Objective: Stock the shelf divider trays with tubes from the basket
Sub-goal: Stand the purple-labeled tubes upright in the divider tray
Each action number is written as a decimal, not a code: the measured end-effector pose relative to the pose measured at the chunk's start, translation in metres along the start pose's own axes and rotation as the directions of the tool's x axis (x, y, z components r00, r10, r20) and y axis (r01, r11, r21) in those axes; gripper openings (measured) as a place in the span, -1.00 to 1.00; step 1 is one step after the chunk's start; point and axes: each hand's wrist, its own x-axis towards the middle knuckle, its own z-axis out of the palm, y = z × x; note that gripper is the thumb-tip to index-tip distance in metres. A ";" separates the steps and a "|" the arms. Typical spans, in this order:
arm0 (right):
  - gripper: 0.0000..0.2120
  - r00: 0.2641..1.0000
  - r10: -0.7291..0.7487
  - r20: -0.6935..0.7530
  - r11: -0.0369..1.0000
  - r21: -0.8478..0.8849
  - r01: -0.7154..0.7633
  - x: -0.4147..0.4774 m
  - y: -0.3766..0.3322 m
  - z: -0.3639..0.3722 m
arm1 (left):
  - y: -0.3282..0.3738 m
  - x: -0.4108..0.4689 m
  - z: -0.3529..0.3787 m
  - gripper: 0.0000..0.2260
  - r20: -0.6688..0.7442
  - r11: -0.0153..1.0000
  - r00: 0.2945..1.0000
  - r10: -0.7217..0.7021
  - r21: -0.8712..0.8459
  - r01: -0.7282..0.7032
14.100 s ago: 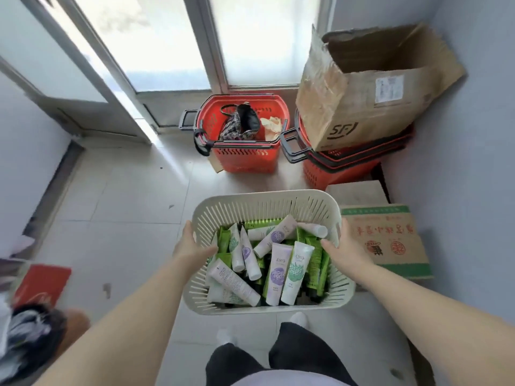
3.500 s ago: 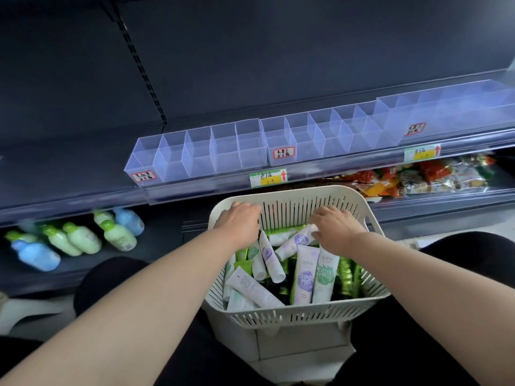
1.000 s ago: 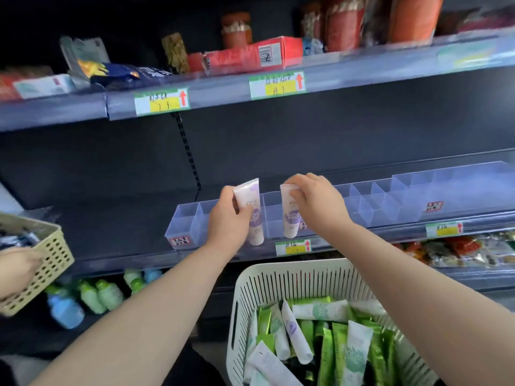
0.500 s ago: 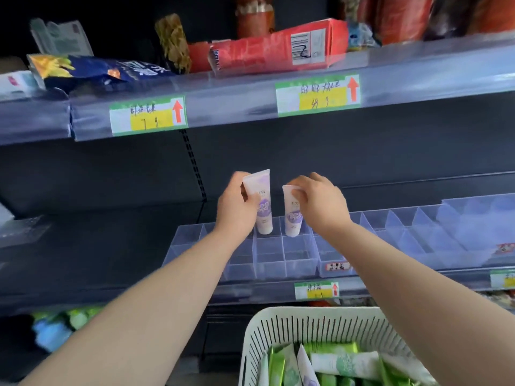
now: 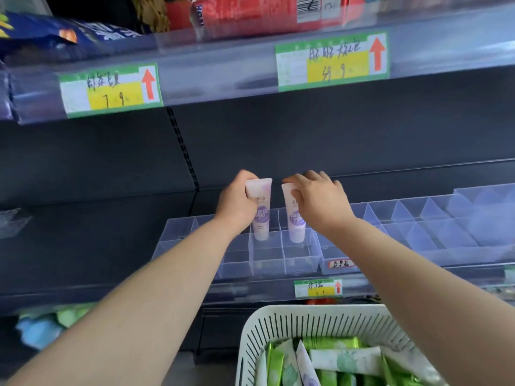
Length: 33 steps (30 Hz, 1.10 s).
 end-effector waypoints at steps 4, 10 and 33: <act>-0.66 1.000 -0.006 -0.007 0.999 -0.051 0.006 -0.005 -0.002 -0.002 | 0.006 -0.003 -0.002 -0.58 -0.024 0.995 0.996 0.081 0.057 -0.080; -0.64 0.999 -0.008 0.037 0.997 -0.082 0.011 -0.009 -0.005 -0.008 | 0.013 -0.011 -0.003 -0.49 -0.050 0.977 0.988 0.146 0.161 -0.137; -0.75 0.994 0.005 0.107 0.993 -0.118 0.007 -0.208 0.026 -0.011 | -0.007 -0.169 0.043 -0.66 0.218 0.916 0.916 0.336 0.150 -0.372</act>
